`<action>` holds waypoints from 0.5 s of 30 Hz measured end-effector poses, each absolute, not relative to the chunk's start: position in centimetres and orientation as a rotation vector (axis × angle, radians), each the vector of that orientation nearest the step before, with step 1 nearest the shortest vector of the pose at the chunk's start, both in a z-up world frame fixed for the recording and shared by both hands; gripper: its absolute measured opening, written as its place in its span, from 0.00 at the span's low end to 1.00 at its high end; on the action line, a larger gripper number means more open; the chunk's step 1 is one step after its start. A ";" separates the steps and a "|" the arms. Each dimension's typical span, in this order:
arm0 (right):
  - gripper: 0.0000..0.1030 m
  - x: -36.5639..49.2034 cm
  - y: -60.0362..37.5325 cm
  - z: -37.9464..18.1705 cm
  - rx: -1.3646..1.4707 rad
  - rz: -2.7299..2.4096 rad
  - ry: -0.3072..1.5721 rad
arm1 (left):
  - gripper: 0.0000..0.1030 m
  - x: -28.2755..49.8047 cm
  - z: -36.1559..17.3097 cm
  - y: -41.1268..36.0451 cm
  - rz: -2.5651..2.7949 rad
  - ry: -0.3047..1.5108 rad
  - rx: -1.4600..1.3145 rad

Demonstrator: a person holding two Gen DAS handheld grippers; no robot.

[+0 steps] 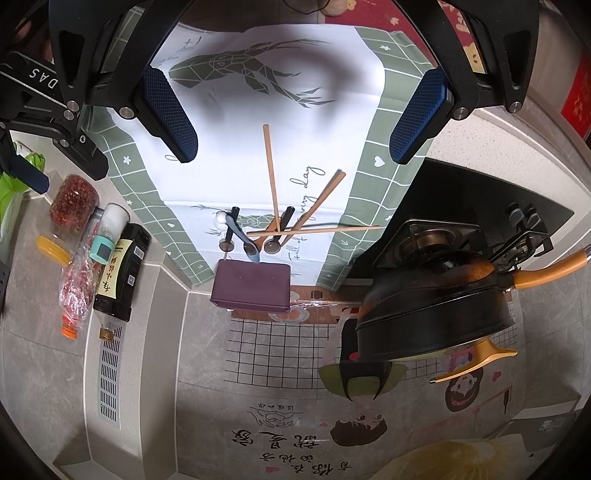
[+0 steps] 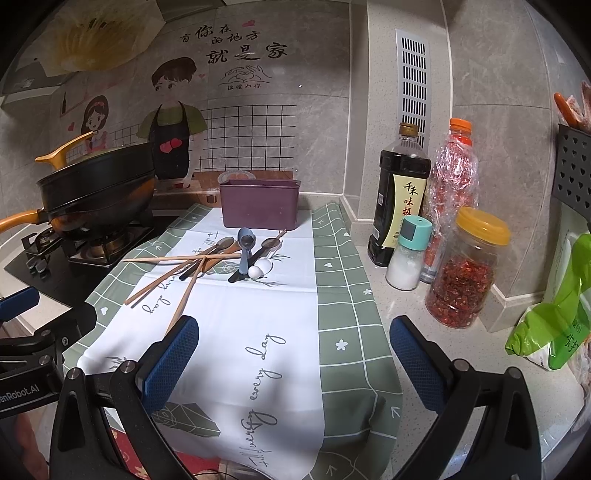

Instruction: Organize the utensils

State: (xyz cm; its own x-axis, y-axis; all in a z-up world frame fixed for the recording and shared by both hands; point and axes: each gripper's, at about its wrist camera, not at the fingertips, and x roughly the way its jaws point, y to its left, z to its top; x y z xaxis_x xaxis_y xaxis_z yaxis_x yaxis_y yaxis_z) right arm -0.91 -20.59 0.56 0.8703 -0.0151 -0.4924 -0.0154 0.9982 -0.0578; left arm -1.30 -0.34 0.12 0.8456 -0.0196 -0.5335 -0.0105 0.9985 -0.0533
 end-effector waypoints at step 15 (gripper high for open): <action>1.00 2.2 -20.9 0.9 -0.059 -0.017 0.512 | 1.00 4.0 0.6 -0.5 -0.090 0.560 0.033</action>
